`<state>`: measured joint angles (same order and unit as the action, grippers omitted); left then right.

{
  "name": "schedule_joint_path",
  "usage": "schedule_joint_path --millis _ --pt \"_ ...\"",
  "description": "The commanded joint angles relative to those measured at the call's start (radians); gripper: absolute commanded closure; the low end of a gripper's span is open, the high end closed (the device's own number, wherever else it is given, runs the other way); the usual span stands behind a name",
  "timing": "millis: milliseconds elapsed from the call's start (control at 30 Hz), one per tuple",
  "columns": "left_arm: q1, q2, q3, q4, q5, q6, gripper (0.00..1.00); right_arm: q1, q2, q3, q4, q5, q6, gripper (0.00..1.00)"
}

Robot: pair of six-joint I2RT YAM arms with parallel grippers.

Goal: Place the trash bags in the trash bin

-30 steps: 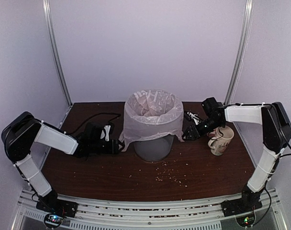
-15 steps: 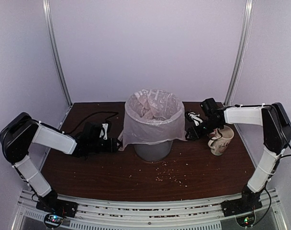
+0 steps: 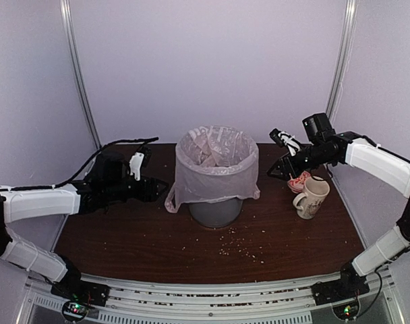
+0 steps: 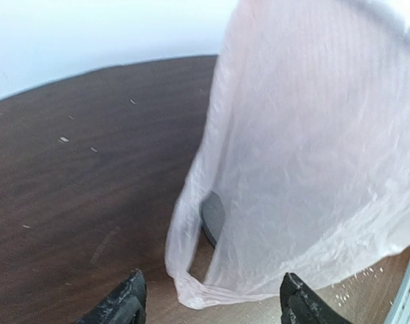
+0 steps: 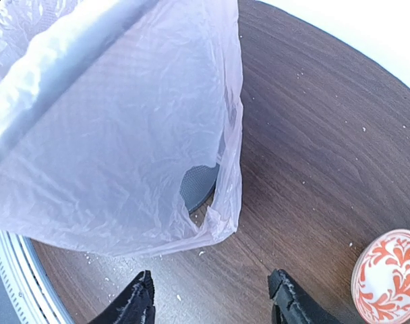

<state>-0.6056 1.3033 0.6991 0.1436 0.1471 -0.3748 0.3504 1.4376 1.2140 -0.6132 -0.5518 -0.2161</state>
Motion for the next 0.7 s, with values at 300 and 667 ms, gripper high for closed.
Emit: schedule_joint_path --millis 300,667 --pt "0.179 0.273 0.376 -0.025 -0.022 0.046 0.35 0.003 -0.084 0.211 -0.063 0.085 0.000 0.46" --pt "0.182 0.697 0.793 -0.022 0.388 0.193 0.37 0.004 -0.098 0.265 -0.098 0.048 -0.040 0.47"
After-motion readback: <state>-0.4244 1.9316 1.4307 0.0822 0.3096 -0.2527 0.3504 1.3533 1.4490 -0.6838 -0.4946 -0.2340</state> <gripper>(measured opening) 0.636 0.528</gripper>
